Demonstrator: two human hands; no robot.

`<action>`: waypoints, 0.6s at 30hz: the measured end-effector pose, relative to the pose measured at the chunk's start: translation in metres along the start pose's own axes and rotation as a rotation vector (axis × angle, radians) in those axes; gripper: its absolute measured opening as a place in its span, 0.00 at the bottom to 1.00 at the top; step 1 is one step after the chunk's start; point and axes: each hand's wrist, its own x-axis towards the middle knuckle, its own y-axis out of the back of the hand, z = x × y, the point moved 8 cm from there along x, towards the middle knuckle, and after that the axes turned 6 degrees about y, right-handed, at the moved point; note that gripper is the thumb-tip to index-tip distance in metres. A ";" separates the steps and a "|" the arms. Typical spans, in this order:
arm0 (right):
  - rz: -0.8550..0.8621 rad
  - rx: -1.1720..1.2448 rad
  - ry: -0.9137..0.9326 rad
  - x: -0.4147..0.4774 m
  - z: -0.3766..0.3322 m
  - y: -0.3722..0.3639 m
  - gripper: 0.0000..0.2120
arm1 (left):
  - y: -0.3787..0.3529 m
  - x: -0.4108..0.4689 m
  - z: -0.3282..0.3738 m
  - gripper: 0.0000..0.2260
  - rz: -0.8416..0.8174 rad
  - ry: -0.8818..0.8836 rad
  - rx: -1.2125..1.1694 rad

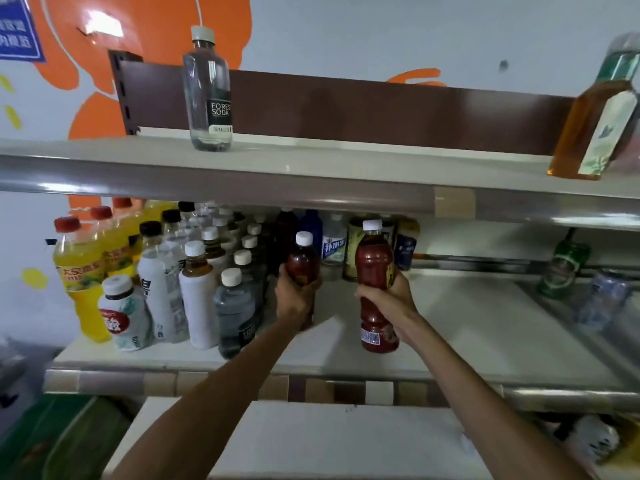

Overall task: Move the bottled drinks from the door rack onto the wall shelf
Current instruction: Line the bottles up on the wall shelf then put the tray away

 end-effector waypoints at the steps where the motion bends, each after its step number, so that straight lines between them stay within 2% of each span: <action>1: -0.012 0.005 0.000 0.008 0.002 0.001 0.15 | 0.000 0.004 -0.003 0.31 0.016 0.007 -0.011; 5: -0.042 0.037 0.019 0.028 0.007 -0.002 0.16 | -0.003 0.001 -0.017 0.30 0.043 0.047 0.021; 9: -0.050 0.052 0.050 0.039 0.004 -0.008 0.13 | -0.004 -0.012 -0.043 0.31 0.145 0.132 0.402; 11: -0.067 0.060 0.075 0.044 0.000 -0.011 0.12 | -0.001 -0.016 -0.048 0.33 0.199 0.141 0.465; 18: -0.053 0.091 0.080 0.059 0.006 -0.023 0.11 | -0.010 -0.004 -0.078 0.24 0.101 0.206 0.513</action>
